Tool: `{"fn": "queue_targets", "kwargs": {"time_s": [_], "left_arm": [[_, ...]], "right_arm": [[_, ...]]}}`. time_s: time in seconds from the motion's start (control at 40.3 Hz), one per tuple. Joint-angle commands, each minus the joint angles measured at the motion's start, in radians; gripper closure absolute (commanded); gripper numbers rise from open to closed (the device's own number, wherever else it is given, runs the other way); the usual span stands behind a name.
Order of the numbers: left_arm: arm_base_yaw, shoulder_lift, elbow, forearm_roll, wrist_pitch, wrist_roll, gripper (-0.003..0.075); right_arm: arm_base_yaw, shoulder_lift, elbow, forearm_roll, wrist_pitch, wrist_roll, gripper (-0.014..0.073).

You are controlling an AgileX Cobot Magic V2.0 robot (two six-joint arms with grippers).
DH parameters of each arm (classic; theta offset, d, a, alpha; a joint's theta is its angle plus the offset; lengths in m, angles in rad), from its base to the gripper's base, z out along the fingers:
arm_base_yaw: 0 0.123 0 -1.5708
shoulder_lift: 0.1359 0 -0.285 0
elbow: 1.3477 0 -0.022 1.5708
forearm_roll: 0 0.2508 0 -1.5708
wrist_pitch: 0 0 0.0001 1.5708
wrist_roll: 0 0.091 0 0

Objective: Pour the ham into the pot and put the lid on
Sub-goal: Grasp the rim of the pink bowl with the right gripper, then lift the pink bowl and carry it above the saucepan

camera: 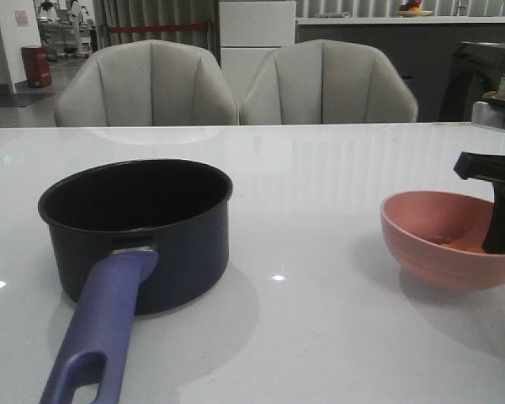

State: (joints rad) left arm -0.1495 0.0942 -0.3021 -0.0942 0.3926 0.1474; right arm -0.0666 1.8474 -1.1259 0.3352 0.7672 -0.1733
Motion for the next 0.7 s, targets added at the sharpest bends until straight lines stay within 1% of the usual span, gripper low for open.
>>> {"fn": "queue_targets", "kwargs": {"time_s": [0.0, 0.223, 0.273, 0.323, 0.447, 0.546, 0.67], "left_arm": [[-0.007, 0.012, -0.027, -0.004, -0.073, -0.003, 0.0606], [-0.007, 0.012, -0.027, -0.004, -0.073, -0.003, 0.0606], [-0.007, 0.012, -0.027, -0.004, -0.073, -0.003, 0.0606], [-0.007, 0.012, -0.027, -0.004, -0.073, -0.003, 0.0606], [-0.007, 0.012, -0.027, -0.004, -0.07, -0.003, 0.0606], [-0.007, 0.012, -0.027, -0.004, -0.068, -0.003, 0.0606], [-0.007, 0.012, -0.027, -0.004, -0.065, -0.003, 0.0606]], "right_arm": [[-0.007, -0.066, -0.052, 0.008, -0.007, -0.018, 0.0446], [0.006, -0.156, -0.094, 0.017, -0.006, -0.039, 0.0454], [0.006, -0.167, -0.094, 0.043, -0.012, -0.037, 0.0452], [0.006, -0.175, -0.095, 0.097, 0.019, -0.029, 0.0452], [0.02, -0.184, -0.103, 0.158, 0.052, -0.052, 0.0452], [0.084, -0.195, -0.117, 0.161, 0.054, -0.104, 0.0452], [0.203, -0.21, -0.14, 0.142, 0.015, -0.102, 0.0452]]}}
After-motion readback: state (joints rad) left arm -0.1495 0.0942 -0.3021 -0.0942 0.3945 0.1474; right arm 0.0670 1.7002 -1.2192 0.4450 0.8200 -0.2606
